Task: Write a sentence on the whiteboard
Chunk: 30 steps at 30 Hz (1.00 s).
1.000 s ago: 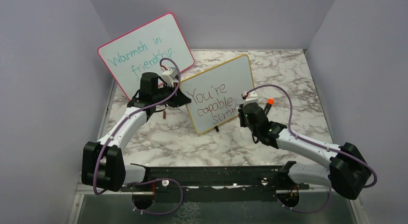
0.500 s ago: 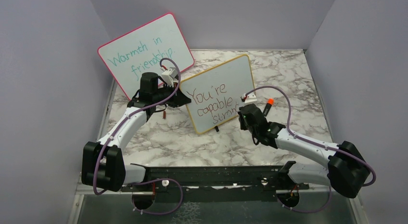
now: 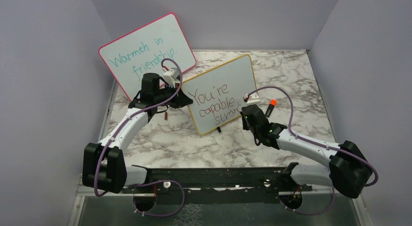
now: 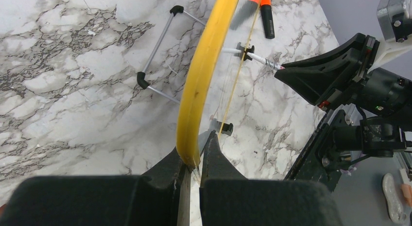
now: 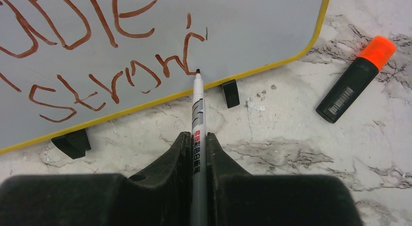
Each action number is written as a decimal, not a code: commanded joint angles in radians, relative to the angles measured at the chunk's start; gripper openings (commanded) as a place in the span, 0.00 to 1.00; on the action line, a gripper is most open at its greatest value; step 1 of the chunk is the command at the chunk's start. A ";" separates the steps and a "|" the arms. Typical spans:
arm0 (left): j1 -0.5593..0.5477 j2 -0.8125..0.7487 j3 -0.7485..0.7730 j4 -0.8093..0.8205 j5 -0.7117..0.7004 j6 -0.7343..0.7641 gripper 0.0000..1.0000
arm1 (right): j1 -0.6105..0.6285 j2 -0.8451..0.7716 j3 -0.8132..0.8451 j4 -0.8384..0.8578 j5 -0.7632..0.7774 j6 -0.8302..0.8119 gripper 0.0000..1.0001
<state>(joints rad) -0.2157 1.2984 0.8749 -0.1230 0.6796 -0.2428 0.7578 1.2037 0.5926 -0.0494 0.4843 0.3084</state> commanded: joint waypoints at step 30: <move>0.030 0.033 -0.028 -0.137 -0.298 0.168 0.00 | -0.010 -0.010 0.040 0.137 0.057 -0.042 0.01</move>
<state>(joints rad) -0.2142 1.2980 0.8753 -0.1234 0.6792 -0.2428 0.7570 1.2034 0.5995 0.0288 0.5182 0.2615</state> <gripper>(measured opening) 0.057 0.167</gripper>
